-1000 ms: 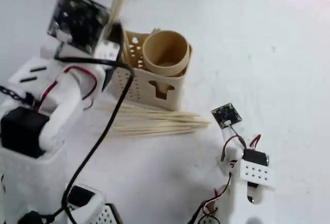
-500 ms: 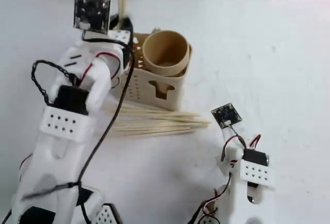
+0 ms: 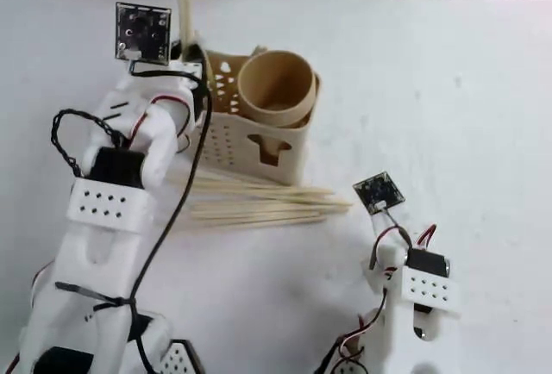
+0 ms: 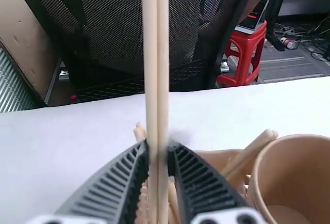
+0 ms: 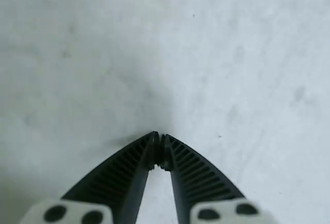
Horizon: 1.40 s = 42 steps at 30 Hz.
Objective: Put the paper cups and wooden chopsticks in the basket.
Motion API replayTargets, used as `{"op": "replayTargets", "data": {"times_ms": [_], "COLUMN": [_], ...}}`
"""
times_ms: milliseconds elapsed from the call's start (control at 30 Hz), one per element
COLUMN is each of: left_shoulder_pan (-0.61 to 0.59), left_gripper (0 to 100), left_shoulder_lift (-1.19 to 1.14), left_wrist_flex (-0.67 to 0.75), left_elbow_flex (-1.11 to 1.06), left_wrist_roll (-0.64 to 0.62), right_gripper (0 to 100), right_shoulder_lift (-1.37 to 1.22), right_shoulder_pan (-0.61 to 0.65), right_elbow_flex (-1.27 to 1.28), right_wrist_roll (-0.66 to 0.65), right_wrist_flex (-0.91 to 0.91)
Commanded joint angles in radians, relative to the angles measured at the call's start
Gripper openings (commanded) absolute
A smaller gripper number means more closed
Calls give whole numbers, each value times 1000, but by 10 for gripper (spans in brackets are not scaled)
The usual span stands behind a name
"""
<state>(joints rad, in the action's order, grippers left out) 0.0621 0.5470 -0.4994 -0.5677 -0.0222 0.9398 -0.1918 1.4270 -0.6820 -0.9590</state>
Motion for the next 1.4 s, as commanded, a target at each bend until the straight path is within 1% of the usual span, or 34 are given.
{"op": "replayTargets", "data": {"times_ms": [0, 67, 133, 300, 367, 400, 467, 600, 767, 967, 1067, 1133, 1200, 1267, 1367], "left_shoulder_pan": [-22, -24, -24, -25, -50, -70, -147, -297, -389, -397, -395, -395, -398, -401, -424], "left_gripper": [91, 116, 116, 117, 117, 116, 116, 120, 120, 120, 120, 121, 121, 121, 121], "left_shoulder_lift": [2, 2, 2, 1, 1, -1, -7, -21, -163, -481, -653, -756, -840, -872, -872], "left_wrist_flex": [-46, -104, -160, -270, -313, -339, -396, -512, -635, -640, -606, -559, -505, -459, -423], "left_elbow_flex": [49, 95, 152, 295, 347, 377, 442, 540, 606, 549, 522, 519, 520, 525, 525], "left_wrist_roll": [-6, -37, -66, -75, -75, -75, -78, -129, -129, -141, -229, -256, -258, -259, -259], "right_gripper": [17, 17, 17, 17, 17, 17, 17, 17, 17, 18, 18, 19, 19, 19, 67], "right_shoulder_lift": [2, 2, 2, 2, 2, 2, 2, 2, 2, 2, 2, 2, -5, -7, -8], "right_shoulder_pan": [-2, -2, -2, -2, -2, -2, -2, -2, -2, -2, -5, 1, 54, 125, 263], "right_elbow_flex": [-3, -3, -3, -3, -3, -3, -3, -3, -3, -5, -12, -37, -109, -221, -419], "right_wrist_roll": [-12, -12, -12, -12, -12, -12, -12, -12, -12, -12, -9, -12, -12, -9, 0], "right_wrist_flex": [15, 15, 15, 15, 15, 15, 15, 15, 15, 33, 130, 148, 94, -25, -205]}}
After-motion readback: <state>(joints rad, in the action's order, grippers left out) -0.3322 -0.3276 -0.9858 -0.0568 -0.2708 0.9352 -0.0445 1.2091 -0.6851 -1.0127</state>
